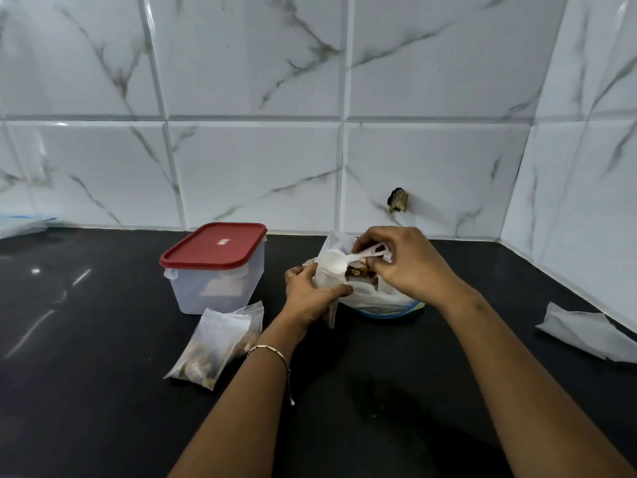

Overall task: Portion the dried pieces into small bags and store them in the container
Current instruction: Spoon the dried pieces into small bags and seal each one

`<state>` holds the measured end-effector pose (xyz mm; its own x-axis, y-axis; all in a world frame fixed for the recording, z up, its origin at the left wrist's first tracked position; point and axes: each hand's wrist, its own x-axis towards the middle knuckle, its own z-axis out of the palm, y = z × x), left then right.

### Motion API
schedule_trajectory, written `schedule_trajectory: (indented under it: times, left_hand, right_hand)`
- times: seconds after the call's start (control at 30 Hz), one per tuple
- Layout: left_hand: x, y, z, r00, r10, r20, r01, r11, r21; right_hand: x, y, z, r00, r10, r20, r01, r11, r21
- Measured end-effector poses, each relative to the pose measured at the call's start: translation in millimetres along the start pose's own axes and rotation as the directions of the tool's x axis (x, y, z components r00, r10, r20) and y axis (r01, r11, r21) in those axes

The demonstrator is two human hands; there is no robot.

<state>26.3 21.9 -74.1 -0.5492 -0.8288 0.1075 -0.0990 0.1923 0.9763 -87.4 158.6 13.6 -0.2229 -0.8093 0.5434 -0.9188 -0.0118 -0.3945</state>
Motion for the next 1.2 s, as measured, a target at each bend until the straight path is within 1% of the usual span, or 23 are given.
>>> schedule_trajectory:
  times: [0.1, 0.17, 0.23, 0.27, 0.33, 0.43, 0.47, 0.5, 0.53, 0.63, 0.7, 0.77, 0.83, 0.9, 0.93, 1.0, 1.03, 1.1, 1.13, 1.2]
  left_hand:
    - [2.0, -2.1, -0.5, 1.0, -0.019, 0.006, 0.019, 1.0, 0.017]
    - [2.1, -1.8, -0.9, 1.0, -0.026, -0.012, 0.026, 1.0, 0.013]
    - [-1.4, 2.9, -1.1, 0.999, 0.004, -0.053, -0.003, 1.0, 0.02]
    - [-3.0, 4.7, -0.6, 0.997, 0.024, -0.071, -0.022, 0.999, 0.029]
    - [-7.7, 9.3, 0.3, 0.994, 0.065, -0.091, -0.062, 0.997, 0.044]
    - [-12.5, 10.8, 0.7, 0.991, 0.101, -0.086, -0.099, 0.995, 0.025]
    - [-15.8, 12.0, 0.1, 0.99, 0.109, -0.088, -0.109, 0.994, 0.008]
    - [-20.2, 12.9, 0.0, 0.989, 0.12, -0.088, -0.121, 0.993, -0.011]
    - [-24.5, 14.1, -0.5, 0.987, 0.132, -0.09, -0.135, 0.99, -0.031]
    - [-35.1, 17.2, -1.9, 0.985, 0.152, -0.078, -0.159, 0.984, -0.083]
    - [-41.4, 18.7, -1.7, 0.988, 0.153, -0.034, -0.156, 0.982, -0.106]
    - [-47.3, 19.9, 0.1, 0.989, 0.146, 0.014, -0.144, 0.984, -0.105]
    - [-51.9, 20.8, 3.1, 0.989, 0.144, 0.043, -0.139, 0.985, -0.102]
    - [-55.7, 20.8, 7.2, 0.99, 0.125, 0.071, -0.118, 0.988, -0.098]
    - [-57.8, 21.3, 9.2, 0.987, 0.13, 0.089, -0.122, 0.988, -0.09]
    - [-60.3, 21.9, 11.6, 0.984, 0.142, 0.111, -0.136, 0.989, -0.063]
    - [-60.1, 21.6, 12.3, 0.984, 0.142, 0.105, -0.137, 0.989, -0.057]
    - [-58.1, 22.2, 12.0, 0.988, 0.139, 0.066, -0.135, 0.989, -0.066]
    - [-57.8, 23.5, 11.6, 0.989, 0.142, 0.042, -0.138, 0.988, -0.072]
    - [-53.6, 24.6, 10.3, 0.981, 0.193, -0.029, -0.193, 0.981, -0.016]
  right_hand:
    - [0.5, 12.8, -5.5, 0.995, 0.09, -0.046, -0.083, 0.989, 0.124]
    - [-2.4, 22.4, -7.4, 0.986, 0.153, -0.071, -0.132, 0.961, 0.242]
    - [-9.4, 34.7, -8.9, 0.971, 0.226, -0.075, -0.197, 0.939, 0.283]
    - [-14.3, 41.5, -8.7, 0.963, 0.261, -0.066, -0.236, 0.936, 0.26]
    - [-25.2, 53.8, -5.6, 0.946, 0.317, -0.066, -0.304, 0.94, 0.154]
    - [-41.8, 63.4, 0.9, 0.935, 0.342, -0.096, -0.346, 0.938, -0.028]
    - [-45.4, 64.2, 2.3, 0.932, 0.349, -0.1, -0.356, 0.933, -0.062]
    - [-49.4, 66.1, 3.1, 0.924, 0.369, -0.101, -0.376, 0.925, -0.062]
    - [-52.3, 67.8, 2.8, 0.912, 0.398, -0.099, -0.401, 0.916, -0.02]
    - [-61.5, 75.1, -1.0, 0.886, 0.458, -0.077, -0.431, 0.872, 0.232]
    - [-70.4, 80.7, -2.1, 0.887, 0.462, -0.007, -0.437, 0.845, 0.308]
    - [-80.1, 84.6, -1.4, 0.879, 0.467, 0.094, -0.474, 0.837, 0.275]
    - [-88.6, 88.7, -1.3, 0.863, 0.471, 0.183, -0.499, 0.852, 0.161]
    - [-94.8, 87.9, -2.7, 0.848, 0.486, 0.212, -0.512, 0.855, 0.087]
    - [-96.5, 85.3, -3.4, 0.841, 0.505, 0.193, -0.525, 0.848, 0.069]
    - [-95.9, 75.3, -3.6, 0.857, 0.511, 0.069, -0.514, 0.857, 0.038]
    - [-94.4, 67.9, -3.0, 0.878, 0.478, -0.011, -0.477, 0.877, 0.06]
    - [-86.2, 50.8, -0.2, 0.915, 0.38, -0.136, -0.346, 0.912, 0.219]
    - [-81.2, 39.8, 0.9, 0.927, 0.342, -0.155, -0.28, 0.905, 0.321]
    - [-68.2, 14.3, 3.4, 0.952, 0.276, -0.132, -0.183, 0.86, 0.476]
